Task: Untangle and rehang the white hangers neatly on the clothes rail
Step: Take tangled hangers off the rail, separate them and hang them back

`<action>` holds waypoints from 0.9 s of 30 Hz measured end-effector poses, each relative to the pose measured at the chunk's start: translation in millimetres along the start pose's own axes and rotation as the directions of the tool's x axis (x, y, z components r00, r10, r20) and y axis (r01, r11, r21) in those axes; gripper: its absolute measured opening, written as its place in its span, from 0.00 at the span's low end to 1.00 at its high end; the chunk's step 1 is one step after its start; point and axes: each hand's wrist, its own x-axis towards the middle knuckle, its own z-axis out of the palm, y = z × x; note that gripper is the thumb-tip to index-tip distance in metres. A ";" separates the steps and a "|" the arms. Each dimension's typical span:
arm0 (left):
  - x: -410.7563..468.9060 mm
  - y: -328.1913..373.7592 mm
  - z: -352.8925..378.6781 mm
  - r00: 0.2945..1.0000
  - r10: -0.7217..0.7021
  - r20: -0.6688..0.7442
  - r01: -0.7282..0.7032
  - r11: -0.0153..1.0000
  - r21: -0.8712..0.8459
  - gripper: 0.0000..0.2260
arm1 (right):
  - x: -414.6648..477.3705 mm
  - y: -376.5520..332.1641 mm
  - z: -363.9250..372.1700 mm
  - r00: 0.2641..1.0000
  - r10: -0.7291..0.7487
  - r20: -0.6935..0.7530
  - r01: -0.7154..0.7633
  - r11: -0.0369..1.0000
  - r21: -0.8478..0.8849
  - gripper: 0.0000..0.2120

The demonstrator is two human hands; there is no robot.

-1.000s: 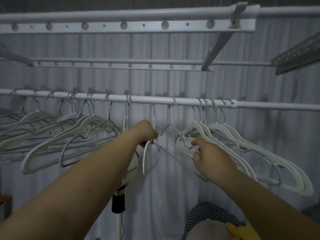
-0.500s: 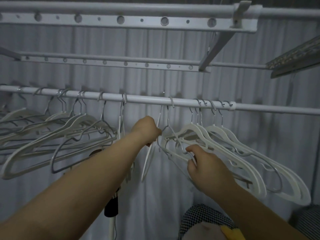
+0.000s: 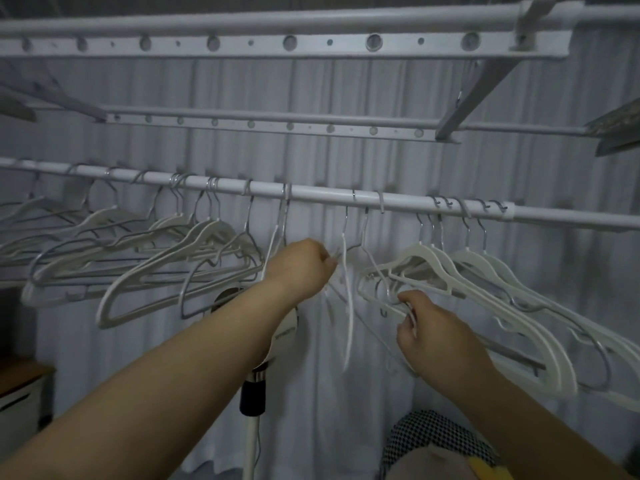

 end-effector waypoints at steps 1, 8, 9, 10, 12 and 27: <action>-5.2 -3.7 -3.7 0.996 0.034 -0.083 -0.029 0.998 0.053 0.14 | -0.8 -3.1 -1.2 1.000 -0.005 -0.008 0.005 1.000 -0.010 0.18; -32.5 -49.3 -37.8 0.933 0.042 -0.359 0.026 0.983 0.183 0.19 | 8.0 -26.7 2.7 0.933 -0.170 -0.318 0.117 0.977 -0.179 0.16; -34.7 -57.6 -40.3 0.948 -0.001 -0.319 0.054 0.986 0.156 0.20 | 9.8 -31.0 4.4 0.918 -0.176 -0.355 0.105 0.972 -0.208 0.15; -37.1 -65.0 -41.3 0.962 -0.050 -0.267 0.084 0.990 0.117 0.21 | 10.5 -37.1 4.7 0.926 -0.169 -0.338 0.089 0.966 -0.242 0.14; -40.9 -77.9 -40.0 0.973 -0.128 -0.192 0.137 0.990 0.037 0.21 | 9.8 -49.8 4.9 0.949 -0.151 -0.277 0.065 0.953 -0.294 0.13; -43.8 -145.7 -24.3 0.985 0.129 -0.112 -0.166 0.884 -0.436 0.07 | 47.8 -154.8 75.5 0.998 -0.007 -0.065 0.013 0.996 0.087 0.17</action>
